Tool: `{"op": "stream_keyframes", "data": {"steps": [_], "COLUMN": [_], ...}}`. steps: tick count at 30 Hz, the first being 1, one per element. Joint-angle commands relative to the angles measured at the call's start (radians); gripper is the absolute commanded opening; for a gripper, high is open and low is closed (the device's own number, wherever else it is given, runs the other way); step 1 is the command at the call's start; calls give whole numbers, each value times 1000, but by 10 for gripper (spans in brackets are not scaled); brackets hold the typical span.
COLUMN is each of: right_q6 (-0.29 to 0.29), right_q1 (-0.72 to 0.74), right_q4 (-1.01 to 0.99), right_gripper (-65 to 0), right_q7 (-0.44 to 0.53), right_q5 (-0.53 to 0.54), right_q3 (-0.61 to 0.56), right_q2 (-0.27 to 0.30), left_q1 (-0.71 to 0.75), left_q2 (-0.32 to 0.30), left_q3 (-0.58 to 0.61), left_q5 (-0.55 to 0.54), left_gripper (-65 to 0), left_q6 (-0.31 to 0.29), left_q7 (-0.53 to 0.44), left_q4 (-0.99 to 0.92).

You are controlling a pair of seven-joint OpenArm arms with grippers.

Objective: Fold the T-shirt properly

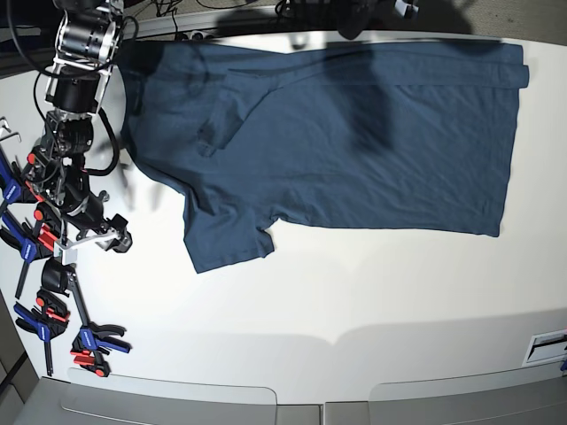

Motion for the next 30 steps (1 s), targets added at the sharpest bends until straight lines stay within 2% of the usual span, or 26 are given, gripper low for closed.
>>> {"op": "stream_keyframes", "data": {"steps": [1, 11, 15, 17, 19, 21, 25, 28, 30], "right_q6": [18, 30, 30, 30, 30, 31, 30, 30, 30], "right_q1": [27, 27, 27, 27, 27, 27, 27, 27, 27], "right_q4": [17, 17, 17, 17, 17, 17, 17, 17, 17], "right_gripper": [-399, -399, -399, -399, -399, -399, -399, -399, -399], "right_q7": [19, 19, 19, 19, 19, 19, 19, 19, 19], "right_q5": [17, 17, 17, 17, 17, 17, 17, 17, 18], "right_q3": [6, 6, 6, 6, 6, 6, 6, 6, 6], "right_q2": [21, 21, 21, 21, 21, 21, 21, 21, 21], "left_q1": [19, 22, 22, 23, 25, 32, 36, 35, 35], "left_q2": [12, 125, 150, 154, 161, 164, 163, 165, 175], "left_q3": [1, 1, 1, 2, 14, 51, 145, 184, 196], "left_q5": [-5, -4, -6, -1, 51, 112, 118, 119, 118], "left_gripper": [-650, -650, -650, -650, -650, -650, -650, -650, -650], "left_q6": [-13, -12, -10, 12, 40, 65, 79, 72, 39], "left_q7": [-6, 36, 110, 187, 250, 240, 167, 164, 148], "left_q4": [5, 4, 4, 4, 4, 4, 4, 4, 4]}}
